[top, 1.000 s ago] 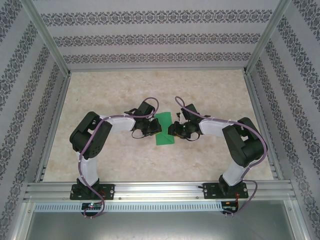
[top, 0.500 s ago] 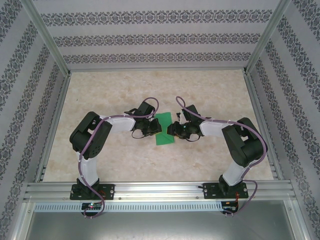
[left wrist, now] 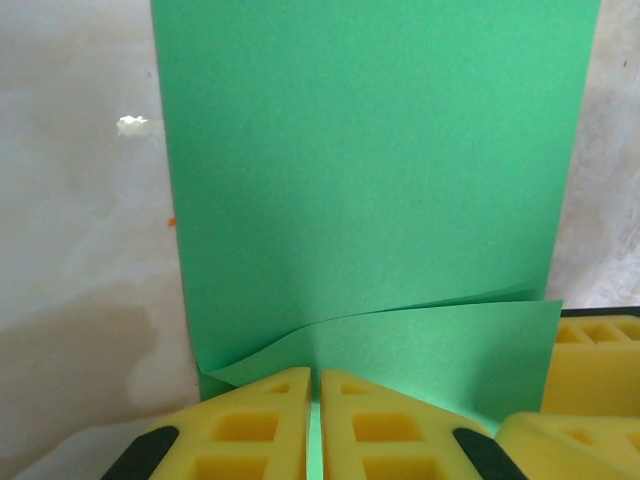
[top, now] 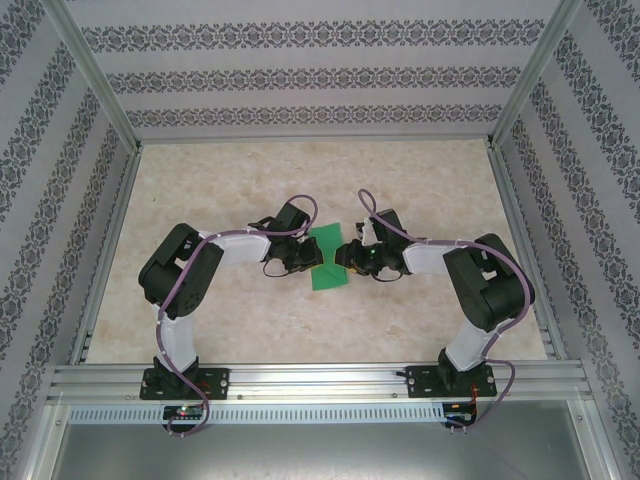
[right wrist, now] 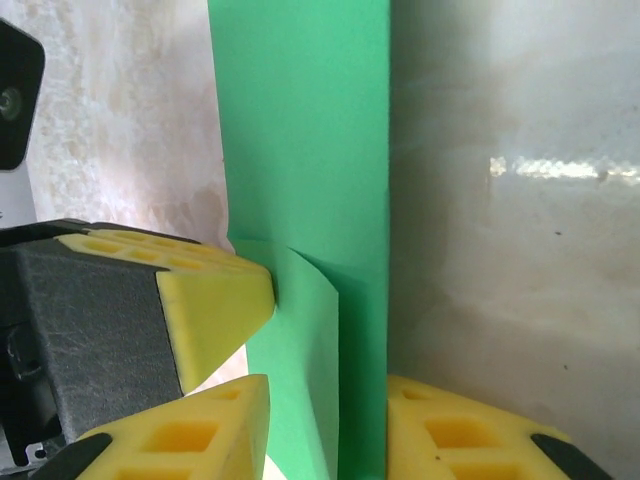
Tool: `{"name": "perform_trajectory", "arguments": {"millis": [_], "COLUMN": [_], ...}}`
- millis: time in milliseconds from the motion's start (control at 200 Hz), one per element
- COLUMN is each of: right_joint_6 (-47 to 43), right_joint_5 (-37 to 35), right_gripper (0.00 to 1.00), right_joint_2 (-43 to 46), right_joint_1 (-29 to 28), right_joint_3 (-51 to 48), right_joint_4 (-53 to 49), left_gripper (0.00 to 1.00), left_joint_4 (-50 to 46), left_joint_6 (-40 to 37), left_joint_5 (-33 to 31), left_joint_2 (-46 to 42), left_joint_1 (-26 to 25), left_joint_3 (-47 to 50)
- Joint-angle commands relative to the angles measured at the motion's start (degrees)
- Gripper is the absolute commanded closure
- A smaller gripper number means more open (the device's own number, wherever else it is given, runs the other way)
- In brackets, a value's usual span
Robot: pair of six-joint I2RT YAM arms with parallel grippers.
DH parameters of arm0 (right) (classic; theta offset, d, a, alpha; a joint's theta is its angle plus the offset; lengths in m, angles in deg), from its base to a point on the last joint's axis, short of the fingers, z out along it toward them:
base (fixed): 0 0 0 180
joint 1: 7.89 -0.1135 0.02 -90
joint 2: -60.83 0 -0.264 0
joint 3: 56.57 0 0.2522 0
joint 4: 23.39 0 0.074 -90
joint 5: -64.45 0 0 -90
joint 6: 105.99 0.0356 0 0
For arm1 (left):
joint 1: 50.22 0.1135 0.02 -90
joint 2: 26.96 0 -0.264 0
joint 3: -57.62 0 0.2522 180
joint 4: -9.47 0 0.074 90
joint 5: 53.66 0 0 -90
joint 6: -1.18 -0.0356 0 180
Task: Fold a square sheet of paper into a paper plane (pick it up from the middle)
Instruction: Turn over the paper at the center of the table.
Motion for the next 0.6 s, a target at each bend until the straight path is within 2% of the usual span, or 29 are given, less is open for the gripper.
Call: {"name": "perform_trajectory", "arguments": {"millis": [0,165,455,510,594], "right_joint_6": [0.6,-0.1,-1.1,-1.1,-1.1], "right_joint_5": [2.9,2.2,2.8,3.1,3.2], "right_gripper": [0.69,0.76,0.82,0.87,0.88], "right_joint_2": [-1.6,-1.2,-0.8,-0.8,-0.8], "right_joint_1": [0.4,0.6,1.0,1.0,1.1], "right_joint_3": [-0.2,-1.1,-2.0,-2.0,-1.8], "right_joint_4": [3.3,2.7,2.1,2.3,2.4], "left_gripper": [0.87,0.87,0.87,0.87,0.87], "left_joint_4": [-1.9,-2.1,-1.9,-1.9,-1.8], "left_joint_6": [-1.3,-1.4,-1.3,-1.3,-1.1], "left_joint_5": [-0.4,-0.5,-0.5,-0.5,-0.2], "left_joint_2": [-1.7,-1.8,-1.9,-1.9,-1.9], "left_joint_1": [0.5,0.4,0.5,0.5,0.5], "left_joint_3": [0.4,0.5,0.6,0.5,0.4]}}
